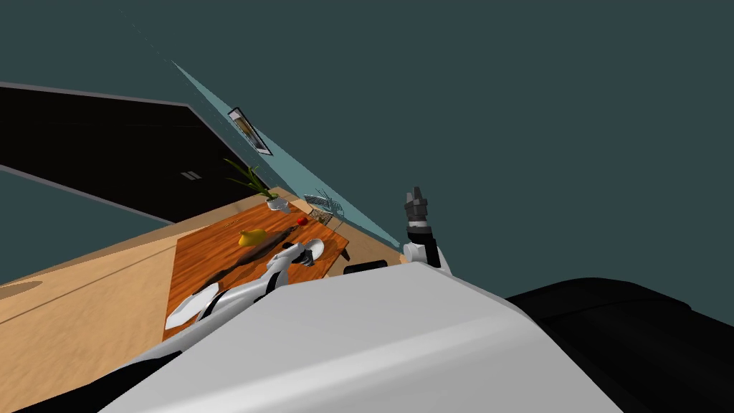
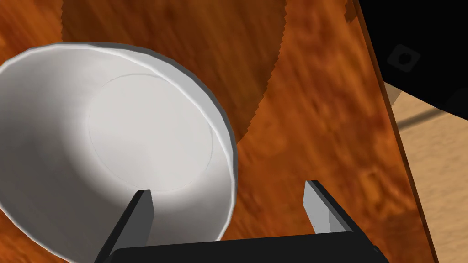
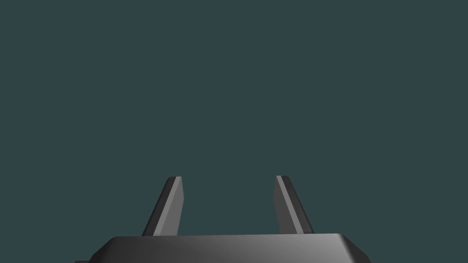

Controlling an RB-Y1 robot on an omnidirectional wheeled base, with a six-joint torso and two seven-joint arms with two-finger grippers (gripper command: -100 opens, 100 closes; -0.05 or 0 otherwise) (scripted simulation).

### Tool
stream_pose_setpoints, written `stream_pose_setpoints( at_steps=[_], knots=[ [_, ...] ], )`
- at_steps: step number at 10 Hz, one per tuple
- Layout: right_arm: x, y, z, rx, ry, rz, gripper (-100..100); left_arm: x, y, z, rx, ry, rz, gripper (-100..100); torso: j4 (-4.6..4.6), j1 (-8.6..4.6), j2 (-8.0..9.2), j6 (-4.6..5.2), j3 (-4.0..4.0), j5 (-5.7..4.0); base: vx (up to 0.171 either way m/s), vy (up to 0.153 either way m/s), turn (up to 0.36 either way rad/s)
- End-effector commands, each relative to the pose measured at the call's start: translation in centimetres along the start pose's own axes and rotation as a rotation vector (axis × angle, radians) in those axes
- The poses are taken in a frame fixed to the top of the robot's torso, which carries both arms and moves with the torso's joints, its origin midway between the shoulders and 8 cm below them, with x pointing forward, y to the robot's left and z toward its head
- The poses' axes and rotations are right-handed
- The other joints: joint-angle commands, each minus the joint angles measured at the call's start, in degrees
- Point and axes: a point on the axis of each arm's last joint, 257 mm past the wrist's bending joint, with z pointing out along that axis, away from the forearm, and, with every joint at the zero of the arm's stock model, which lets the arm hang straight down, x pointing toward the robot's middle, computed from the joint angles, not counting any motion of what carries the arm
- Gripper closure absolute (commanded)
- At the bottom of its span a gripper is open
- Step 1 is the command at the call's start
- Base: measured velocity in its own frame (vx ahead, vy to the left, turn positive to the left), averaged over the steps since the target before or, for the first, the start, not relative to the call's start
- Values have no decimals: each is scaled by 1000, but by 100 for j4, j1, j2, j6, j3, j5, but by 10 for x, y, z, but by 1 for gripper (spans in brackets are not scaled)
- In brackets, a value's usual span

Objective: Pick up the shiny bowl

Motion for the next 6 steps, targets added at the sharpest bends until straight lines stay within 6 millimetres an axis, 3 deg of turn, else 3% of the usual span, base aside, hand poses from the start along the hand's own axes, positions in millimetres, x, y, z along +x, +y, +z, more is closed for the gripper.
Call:
stream_pose_setpoints(
  at_steps=[1, 3, 4, 5, 6],
  knots=[
    [0, 0, 0, 0, 0, 0, 0, -14, 10, 3, -10, 8, -10, -100, 0, 0, 0, 0, 0, 0, 127, -28, 219],
    [0, 0, 0, 0, 0, 0, 0, -14, 10, 3, -10, 8, 35, -100, -11, -24, -51, -1, -29, -5, 121, -57, 83],
    [0, 0, 0, 0, 0, 0, 0, -28, 21, 5, -18, 16, 12, -100, -8, -19, -36, 2, -21, -4, 133, -33, 233],
    [0, 0, 0, 0, 0, 0, 0, -28, 21, 5, -18, 16, 43, -100, -10, -14, -47, -6, -26, -4, 145, -43, 151],
    [0, 0, 0, 0, 0, 0, 0, -28, 21, 5, -18, 16, 66, -100, -11, -16, -51, 0, -29, -3, 63, -34, -33]
  ],
)
